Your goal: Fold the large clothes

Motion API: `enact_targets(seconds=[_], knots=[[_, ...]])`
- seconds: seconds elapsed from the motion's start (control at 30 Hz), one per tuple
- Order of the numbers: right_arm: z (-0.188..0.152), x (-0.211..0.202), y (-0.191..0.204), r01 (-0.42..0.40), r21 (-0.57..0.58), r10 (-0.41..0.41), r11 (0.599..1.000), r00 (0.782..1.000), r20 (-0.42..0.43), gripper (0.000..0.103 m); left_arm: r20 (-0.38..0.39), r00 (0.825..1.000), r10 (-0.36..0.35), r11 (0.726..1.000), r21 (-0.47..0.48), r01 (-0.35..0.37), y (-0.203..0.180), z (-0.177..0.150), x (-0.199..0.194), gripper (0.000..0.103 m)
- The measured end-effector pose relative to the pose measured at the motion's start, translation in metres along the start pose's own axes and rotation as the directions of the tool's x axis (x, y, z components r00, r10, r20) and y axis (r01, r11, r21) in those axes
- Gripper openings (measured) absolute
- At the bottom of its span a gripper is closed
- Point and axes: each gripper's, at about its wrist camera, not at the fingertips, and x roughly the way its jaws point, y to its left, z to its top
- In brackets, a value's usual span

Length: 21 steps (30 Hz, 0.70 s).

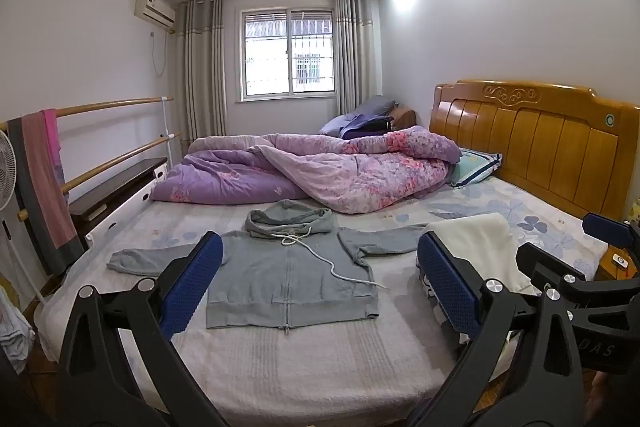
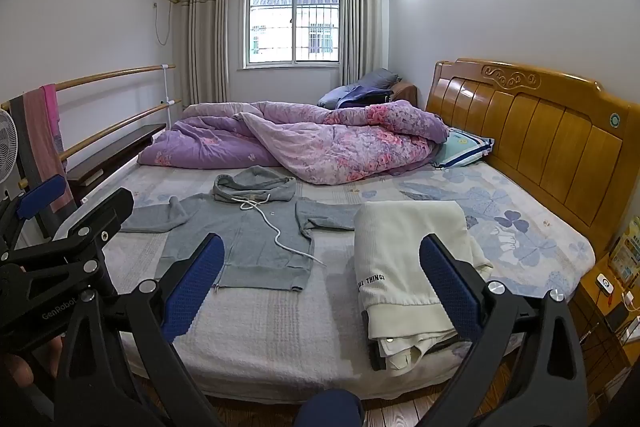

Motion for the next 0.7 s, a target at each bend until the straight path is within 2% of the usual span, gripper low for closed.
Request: enact_targets(seconds=[0.7], knots=[[-0.0004,0.0005,-0.0005,0.002,-0.003,-0.002,1.0,1.0,-0.003,0.095,-0.005,1.0,-0.003,1.0,-0.005,0.003,0.0002,0.0003,-0.0005,0.098]])
